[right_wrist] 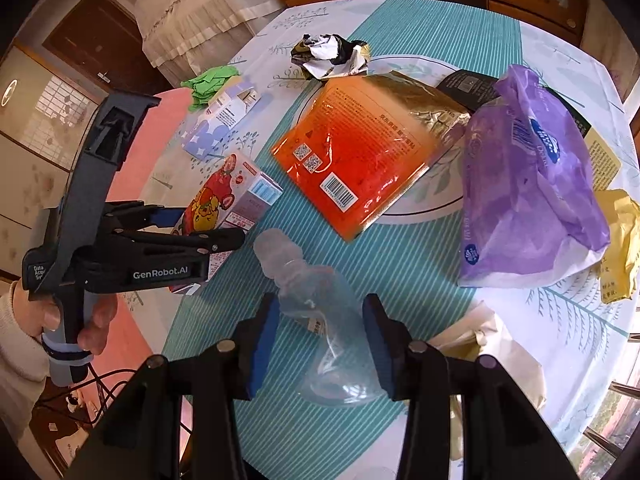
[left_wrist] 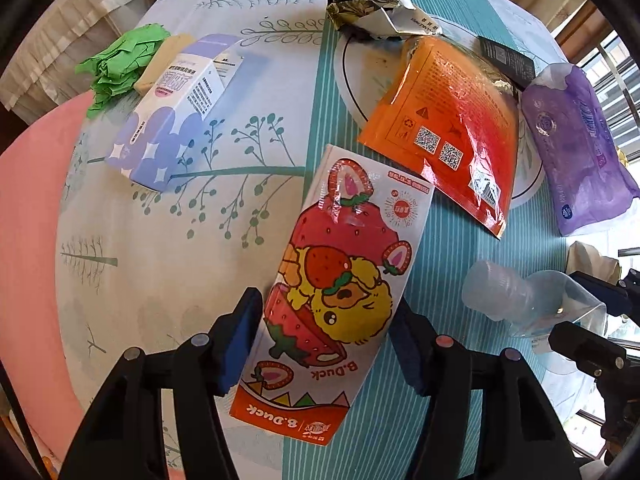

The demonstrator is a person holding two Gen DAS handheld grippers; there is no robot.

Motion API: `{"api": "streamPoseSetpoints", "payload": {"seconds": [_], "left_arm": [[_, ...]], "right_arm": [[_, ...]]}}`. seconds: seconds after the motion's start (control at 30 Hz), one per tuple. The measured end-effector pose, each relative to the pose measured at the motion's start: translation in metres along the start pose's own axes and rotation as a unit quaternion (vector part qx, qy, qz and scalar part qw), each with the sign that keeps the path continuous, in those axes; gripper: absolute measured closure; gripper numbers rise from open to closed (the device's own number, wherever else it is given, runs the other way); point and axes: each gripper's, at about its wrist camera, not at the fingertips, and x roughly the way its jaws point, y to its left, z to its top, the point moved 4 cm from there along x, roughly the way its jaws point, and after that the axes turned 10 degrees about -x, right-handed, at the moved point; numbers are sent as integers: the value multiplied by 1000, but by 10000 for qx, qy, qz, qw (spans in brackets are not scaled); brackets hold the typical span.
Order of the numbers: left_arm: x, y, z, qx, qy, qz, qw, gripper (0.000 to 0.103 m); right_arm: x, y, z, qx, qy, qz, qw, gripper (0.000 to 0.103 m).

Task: Collect trash
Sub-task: 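Grasp the B.Duck juice box with the left tool while the right tool grasps the clear bottle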

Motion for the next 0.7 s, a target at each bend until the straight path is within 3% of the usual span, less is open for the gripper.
{"api": "streamPoseSetpoints", "payload": {"seconds": [0.23,0.43,0.5,0.6,0.7], "left_arm": [[-4,-3,-8,99,-208,310,9993,48],[-5,-15,-22,-16,-110,205,9997,48],[-6,-16,-26,-22,-101,172,9998,47],[-6,-19,-31,-44,-90,67,9999,47],[-7,-20,-42,-85,-121,-52,9999,47]], "right_arm": [[3,13,0,-531,71,-260,9982,60],[6,25,1,-1025,439,-492,9926,60],[9,31,0,-1259,614,-675,9878,60],[23,36,-9,-1664,1219,-1117,9721,60],[29,38,-18,-1856,1389,-1228,9650,61]]}}
